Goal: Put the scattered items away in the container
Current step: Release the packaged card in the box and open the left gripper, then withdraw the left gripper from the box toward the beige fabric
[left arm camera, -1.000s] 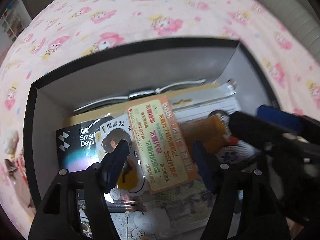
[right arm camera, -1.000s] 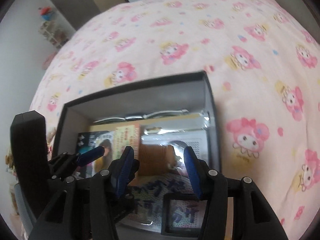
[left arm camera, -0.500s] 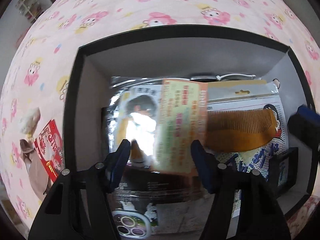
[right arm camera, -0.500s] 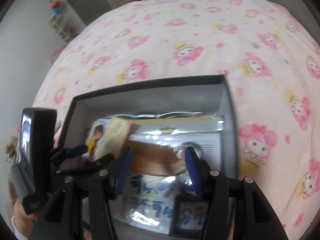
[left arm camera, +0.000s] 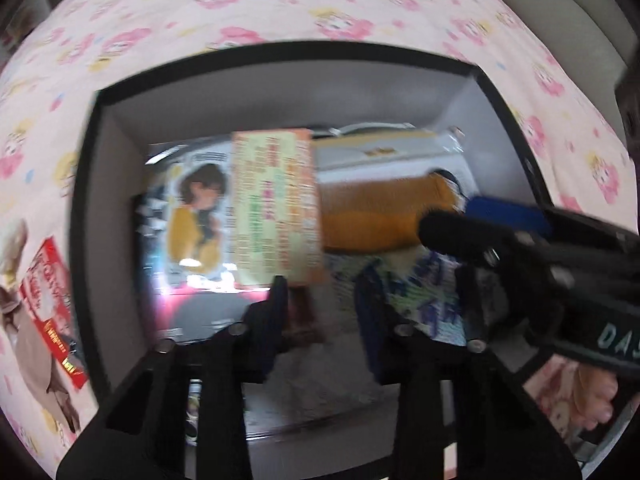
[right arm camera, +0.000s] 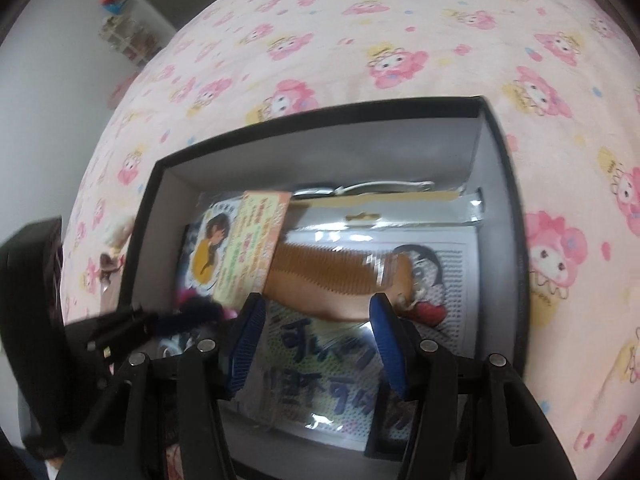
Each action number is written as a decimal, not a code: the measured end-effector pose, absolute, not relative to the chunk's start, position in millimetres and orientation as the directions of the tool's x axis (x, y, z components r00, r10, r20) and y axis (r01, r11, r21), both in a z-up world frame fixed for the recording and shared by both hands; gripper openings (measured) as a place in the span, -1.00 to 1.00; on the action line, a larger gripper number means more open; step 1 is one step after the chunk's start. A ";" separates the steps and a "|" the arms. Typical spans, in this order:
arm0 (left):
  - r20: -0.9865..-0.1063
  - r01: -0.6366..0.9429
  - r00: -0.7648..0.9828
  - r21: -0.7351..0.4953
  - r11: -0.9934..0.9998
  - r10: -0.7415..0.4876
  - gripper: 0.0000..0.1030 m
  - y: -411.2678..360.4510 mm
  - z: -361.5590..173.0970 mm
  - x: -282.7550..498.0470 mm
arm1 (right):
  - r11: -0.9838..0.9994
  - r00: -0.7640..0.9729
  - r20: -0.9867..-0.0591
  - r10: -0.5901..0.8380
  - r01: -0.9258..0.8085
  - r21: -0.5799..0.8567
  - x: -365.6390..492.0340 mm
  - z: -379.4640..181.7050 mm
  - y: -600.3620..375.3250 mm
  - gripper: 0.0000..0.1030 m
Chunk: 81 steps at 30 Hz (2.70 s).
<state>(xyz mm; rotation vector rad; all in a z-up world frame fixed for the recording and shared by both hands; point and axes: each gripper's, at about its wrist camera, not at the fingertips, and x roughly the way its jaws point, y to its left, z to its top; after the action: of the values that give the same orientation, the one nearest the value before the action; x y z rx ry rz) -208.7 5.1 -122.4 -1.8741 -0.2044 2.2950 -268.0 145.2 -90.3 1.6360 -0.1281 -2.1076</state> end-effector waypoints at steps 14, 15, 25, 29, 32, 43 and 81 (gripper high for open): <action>-0.948 0.014 -0.232 -0.226 -0.974 0.217 -0.73 8.5 -137.0 -249.8 | -0.887 -0.210 -0.874 -0.439 0.259 0.383 -276.6 -91.0 163.2 -0.16; -0.945 0.008 -0.229 -0.241 -0.971 0.233 -0.73 4.9 -135.7 -248.0 | -0.888 -0.212 -0.876 -0.434 0.263 0.376 -275.6 -89.8 162.5 -0.16; -0.898 0.023 -0.266 -0.370 -0.929 0.351 -0.73 -28.7 -119.7 -242.8 | -0.842 -0.071 -0.912 -0.405 0.418 0.341 -259.4 -112.4 125.1 -0.16; -0.914 0.029 -0.200 -0.365 -0.930 0.353 -0.75 -25.4 -133.9 -255.8 | -0.855 -0.006 -0.900 -0.435 0.316 0.412 -274.8 -134.5 123.7 -0.16; -0.918 0.040 -0.177 -0.367 -0.930 0.354 -0.75 -24.5 -140.9 -265.4 | -0.878 -0.033 -0.909 -0.416 0.274 0.392 -283.1 -140.1 127.2 -0.18; -0.872 0.083 -0.286 -0.436 -0.896 0.398 -0.70 -51.3 -129.7 -269.5 | -0.934 -0.234 -0.932 -0.276 0.295 0.202 -300.8 -128.0 131.2 -0.17; -0.821 0.039 -0.523 -0.292 -0.956 0.230 -0.17 -72.3 -20.3 -40.9 | -0.924 -0.436 -0.838 -0.327 0.333 0.188 -87.4 -20.1 93.5 0.04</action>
<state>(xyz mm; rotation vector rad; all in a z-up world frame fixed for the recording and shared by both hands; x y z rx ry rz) -40.9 -72.3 -20.3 -1.4727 -0.4197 2.6153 -87.4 93.5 -20.1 1.3850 0.0078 -2.3750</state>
